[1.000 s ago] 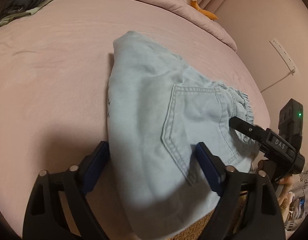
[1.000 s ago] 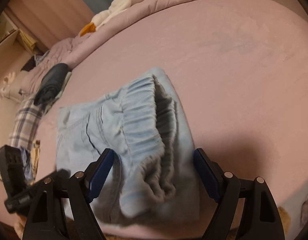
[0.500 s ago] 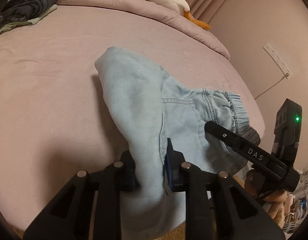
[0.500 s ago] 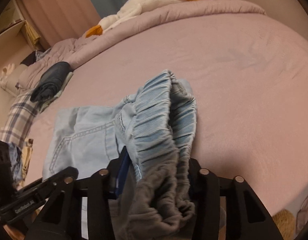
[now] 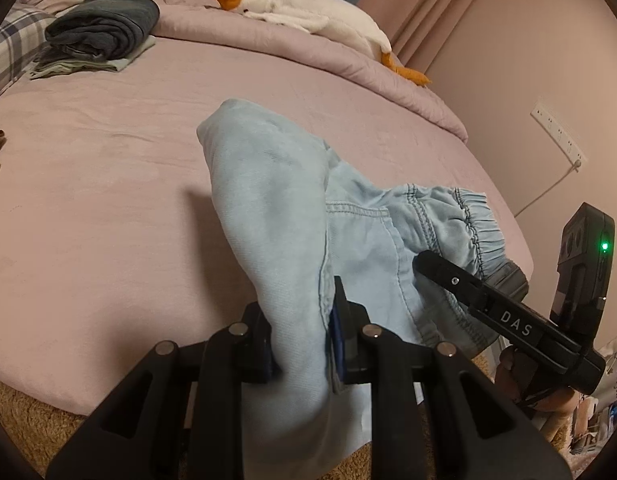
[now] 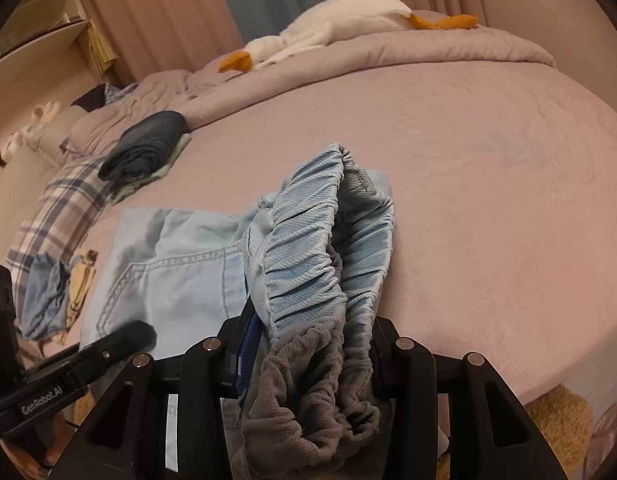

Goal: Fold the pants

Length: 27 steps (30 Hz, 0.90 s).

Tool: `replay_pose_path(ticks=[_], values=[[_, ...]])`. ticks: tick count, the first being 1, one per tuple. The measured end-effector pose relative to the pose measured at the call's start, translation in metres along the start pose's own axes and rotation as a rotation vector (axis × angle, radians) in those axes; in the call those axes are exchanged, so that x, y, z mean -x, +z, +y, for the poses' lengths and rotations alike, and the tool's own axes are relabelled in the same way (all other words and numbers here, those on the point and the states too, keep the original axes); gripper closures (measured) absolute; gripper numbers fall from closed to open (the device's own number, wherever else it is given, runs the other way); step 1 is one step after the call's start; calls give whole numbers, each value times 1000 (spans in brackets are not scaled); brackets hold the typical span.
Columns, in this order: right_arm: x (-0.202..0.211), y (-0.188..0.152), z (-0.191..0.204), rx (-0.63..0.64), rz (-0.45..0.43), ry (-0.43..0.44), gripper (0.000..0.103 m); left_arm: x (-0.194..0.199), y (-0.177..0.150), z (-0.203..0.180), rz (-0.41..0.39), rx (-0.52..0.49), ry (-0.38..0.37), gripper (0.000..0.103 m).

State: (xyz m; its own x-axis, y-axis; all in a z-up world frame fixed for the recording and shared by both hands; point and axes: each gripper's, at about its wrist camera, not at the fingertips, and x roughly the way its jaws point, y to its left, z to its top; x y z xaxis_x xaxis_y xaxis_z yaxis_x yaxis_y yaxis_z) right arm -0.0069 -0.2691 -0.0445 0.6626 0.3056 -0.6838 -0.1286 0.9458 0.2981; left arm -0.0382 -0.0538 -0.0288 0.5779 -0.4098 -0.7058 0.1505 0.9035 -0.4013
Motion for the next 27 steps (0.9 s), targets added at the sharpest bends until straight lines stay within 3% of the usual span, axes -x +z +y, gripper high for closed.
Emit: replay_pose_path(ticks=[11, 27], values=[[6, 10, 27, 68, -29, -3, 58, 34, 1, 10, -79, 8, 14, 83], [-8, 41, 43, 119, -24, -19, 58, 31, 41, 18, -84, 25, 49, 82]])
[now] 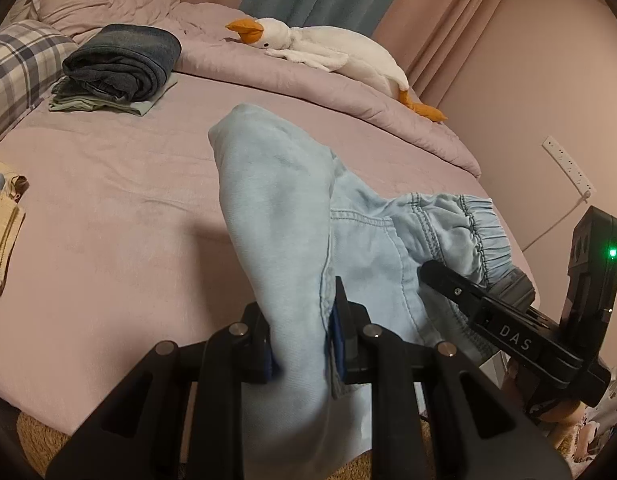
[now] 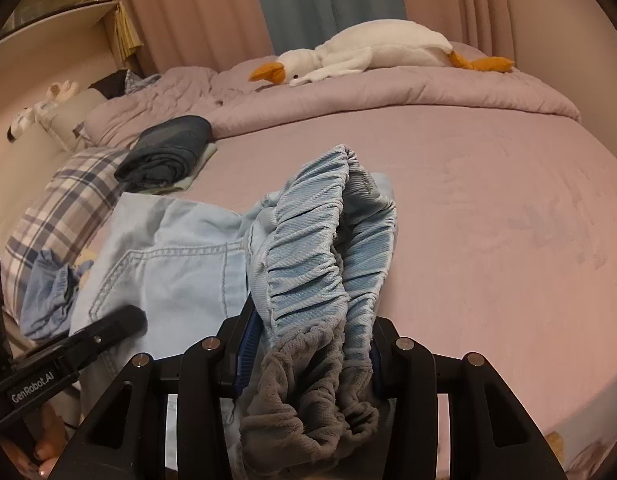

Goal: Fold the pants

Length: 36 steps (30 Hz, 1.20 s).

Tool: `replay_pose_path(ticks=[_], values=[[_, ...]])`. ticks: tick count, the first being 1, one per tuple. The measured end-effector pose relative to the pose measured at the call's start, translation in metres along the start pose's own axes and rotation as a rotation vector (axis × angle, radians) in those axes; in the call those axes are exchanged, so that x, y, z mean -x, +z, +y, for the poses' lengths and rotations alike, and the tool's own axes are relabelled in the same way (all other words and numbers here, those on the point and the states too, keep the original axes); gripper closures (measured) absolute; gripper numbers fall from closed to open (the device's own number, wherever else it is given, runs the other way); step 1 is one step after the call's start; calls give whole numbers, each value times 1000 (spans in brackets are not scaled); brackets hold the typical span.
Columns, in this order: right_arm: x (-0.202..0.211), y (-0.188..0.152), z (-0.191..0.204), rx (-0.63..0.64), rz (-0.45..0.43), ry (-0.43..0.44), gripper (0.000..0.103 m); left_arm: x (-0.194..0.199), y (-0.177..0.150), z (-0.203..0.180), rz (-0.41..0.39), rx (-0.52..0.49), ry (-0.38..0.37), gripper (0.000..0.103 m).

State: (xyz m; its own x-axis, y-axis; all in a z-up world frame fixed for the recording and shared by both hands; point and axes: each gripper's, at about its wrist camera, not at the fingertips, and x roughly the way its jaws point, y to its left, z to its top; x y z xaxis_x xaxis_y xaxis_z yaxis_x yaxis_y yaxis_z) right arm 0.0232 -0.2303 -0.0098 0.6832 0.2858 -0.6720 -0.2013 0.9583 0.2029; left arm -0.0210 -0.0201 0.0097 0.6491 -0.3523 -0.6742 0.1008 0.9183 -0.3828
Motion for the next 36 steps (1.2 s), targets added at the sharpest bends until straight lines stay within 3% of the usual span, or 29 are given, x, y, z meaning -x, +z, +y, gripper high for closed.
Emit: replay_pose_path(ticks=[12, 26, 36], values=[[-25, 15, -2, -10, 37, -45, 58, -35, 21, -1, 28, -4, 37, 82], [-77, 11, -1, -10, 149, -72, 58, -82, 13, 26, 94, 17, 110, 82], [-96, 4, -8, -2, 206, -91, 54, -101, 5, 39, 141, 57, 147, 70]])
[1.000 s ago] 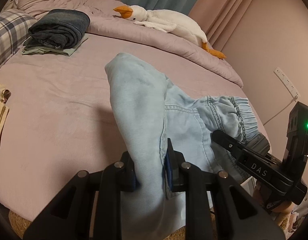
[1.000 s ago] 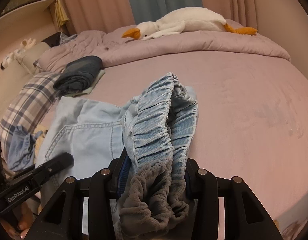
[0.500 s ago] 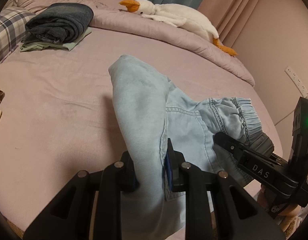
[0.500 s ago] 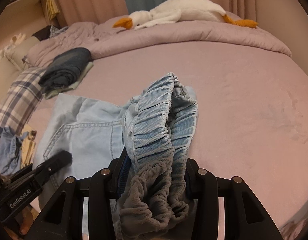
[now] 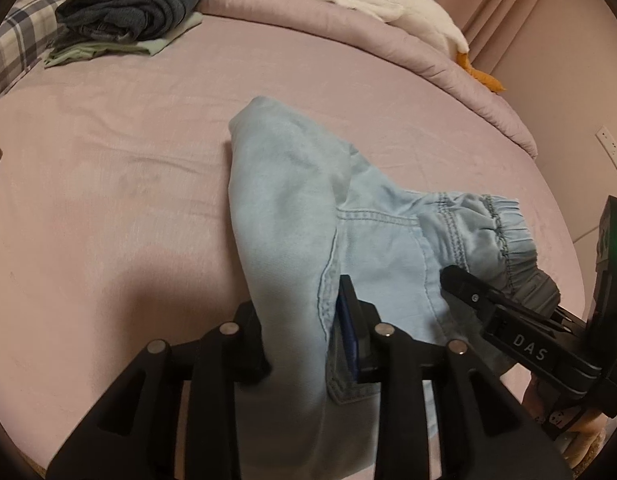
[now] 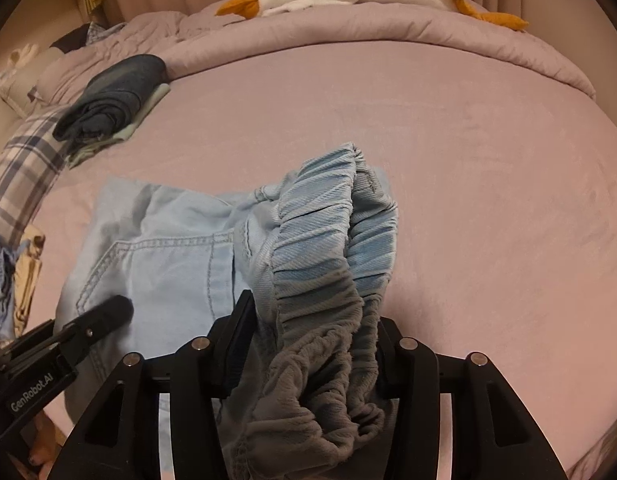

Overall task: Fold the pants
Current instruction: 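Lower the bundle onto the bed and open both grippers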

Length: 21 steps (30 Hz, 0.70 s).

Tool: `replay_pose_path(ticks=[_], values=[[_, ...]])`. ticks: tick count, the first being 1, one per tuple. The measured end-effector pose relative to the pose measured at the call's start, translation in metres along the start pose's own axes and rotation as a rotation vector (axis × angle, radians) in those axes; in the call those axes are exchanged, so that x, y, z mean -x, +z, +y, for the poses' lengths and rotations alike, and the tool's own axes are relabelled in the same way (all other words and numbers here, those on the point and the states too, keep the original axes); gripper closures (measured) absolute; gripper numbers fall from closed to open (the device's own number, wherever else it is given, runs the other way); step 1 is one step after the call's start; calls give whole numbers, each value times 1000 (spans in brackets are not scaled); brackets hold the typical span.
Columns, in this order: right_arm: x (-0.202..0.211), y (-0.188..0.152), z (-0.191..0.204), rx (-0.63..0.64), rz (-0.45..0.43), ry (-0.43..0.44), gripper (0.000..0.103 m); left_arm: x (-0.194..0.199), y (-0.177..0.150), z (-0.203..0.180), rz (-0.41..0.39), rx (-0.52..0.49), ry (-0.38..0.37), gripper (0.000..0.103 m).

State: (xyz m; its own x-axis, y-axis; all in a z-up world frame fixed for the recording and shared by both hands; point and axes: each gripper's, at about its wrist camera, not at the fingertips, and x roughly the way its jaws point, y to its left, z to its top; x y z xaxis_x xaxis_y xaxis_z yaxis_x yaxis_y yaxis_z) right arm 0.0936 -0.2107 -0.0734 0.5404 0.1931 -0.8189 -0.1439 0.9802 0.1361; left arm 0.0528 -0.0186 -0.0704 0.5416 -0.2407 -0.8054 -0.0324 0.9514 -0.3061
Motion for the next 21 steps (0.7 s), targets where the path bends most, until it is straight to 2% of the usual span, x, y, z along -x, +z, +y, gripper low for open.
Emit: replay_pose_path(ticks=[7, 10, 12, 14, 18, 21], values=[[-5, -3, -4, -10, 2, 8, 48, -2, -8, 5, -7, 36, 0, 65], [-1, -3, -5, -14, 8, 10, 47, 5, -11, 4, -1, 40, 15, 56], [1, -5, -7, -21, 12, 9, 43, 12, -14, 4, 3, 33, 36, 40], [8, -8, -10, -29, 8, 10, 39, 20, -18, 6, -1, 37, 58, 27], [25, -14, -15, -35, -29, 1, 37, 44, -21, 4, -49, 24, 89, 12], [46, -18, -21, -38, -86, -12, 25, 68, -23, -2, -112, -15, 129, 1]])
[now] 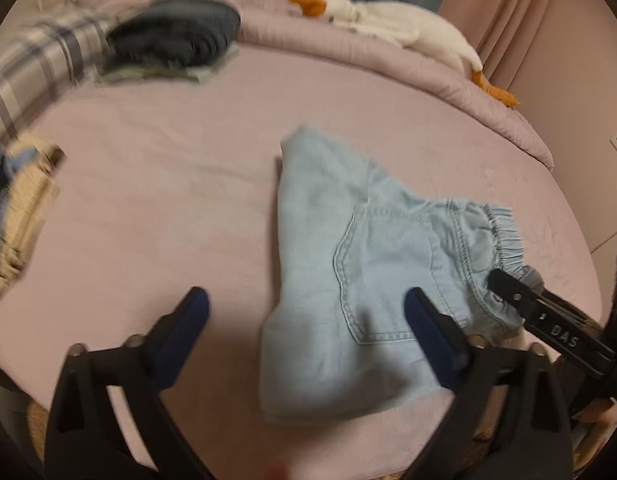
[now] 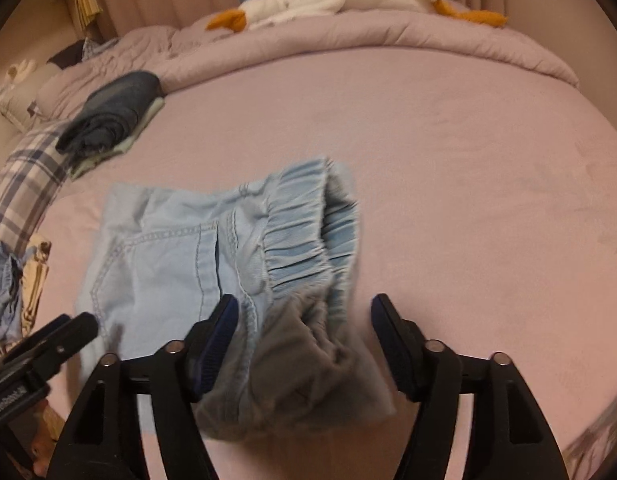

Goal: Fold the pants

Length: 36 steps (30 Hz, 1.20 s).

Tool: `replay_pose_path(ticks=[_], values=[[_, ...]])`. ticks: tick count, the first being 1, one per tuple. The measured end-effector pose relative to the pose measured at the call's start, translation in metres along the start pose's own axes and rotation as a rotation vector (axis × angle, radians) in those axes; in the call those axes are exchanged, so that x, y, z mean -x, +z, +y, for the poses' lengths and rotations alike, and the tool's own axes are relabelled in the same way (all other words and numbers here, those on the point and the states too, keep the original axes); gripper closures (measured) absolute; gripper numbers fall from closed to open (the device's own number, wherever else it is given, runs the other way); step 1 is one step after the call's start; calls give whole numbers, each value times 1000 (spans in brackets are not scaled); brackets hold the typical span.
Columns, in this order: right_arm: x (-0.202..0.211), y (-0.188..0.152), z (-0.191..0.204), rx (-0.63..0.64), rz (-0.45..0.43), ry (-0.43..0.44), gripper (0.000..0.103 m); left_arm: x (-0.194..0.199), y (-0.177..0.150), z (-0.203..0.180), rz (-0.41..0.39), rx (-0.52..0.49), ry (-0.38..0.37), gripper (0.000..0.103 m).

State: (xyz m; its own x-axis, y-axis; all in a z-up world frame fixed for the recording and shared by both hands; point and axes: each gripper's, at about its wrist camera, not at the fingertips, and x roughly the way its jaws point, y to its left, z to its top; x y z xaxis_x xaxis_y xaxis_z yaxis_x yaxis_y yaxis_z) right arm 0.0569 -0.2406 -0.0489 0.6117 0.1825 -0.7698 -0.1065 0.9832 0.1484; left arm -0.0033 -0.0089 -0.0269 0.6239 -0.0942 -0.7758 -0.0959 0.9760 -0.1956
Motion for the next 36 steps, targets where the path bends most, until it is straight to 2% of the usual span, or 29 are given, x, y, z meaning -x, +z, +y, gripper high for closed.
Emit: replay_pose_path(ticks=[5, 11, 14, 36], values=[[38, -5, -1, 43, -102, -66, 23, 26, -4, -5, -55, -41, 13, 1], [75, -9, -4, 36, -200, -21, 22, 48, -12, -18, -87, -77, -25, 1], [79, -12, -1, 46, -226, -20, 11, 54, -17, -21, -82, -82, -26, 1], [78, -23, 11, 53, -201, -19, 10, 66, -28, -37, -77, -93, -50, 1]])
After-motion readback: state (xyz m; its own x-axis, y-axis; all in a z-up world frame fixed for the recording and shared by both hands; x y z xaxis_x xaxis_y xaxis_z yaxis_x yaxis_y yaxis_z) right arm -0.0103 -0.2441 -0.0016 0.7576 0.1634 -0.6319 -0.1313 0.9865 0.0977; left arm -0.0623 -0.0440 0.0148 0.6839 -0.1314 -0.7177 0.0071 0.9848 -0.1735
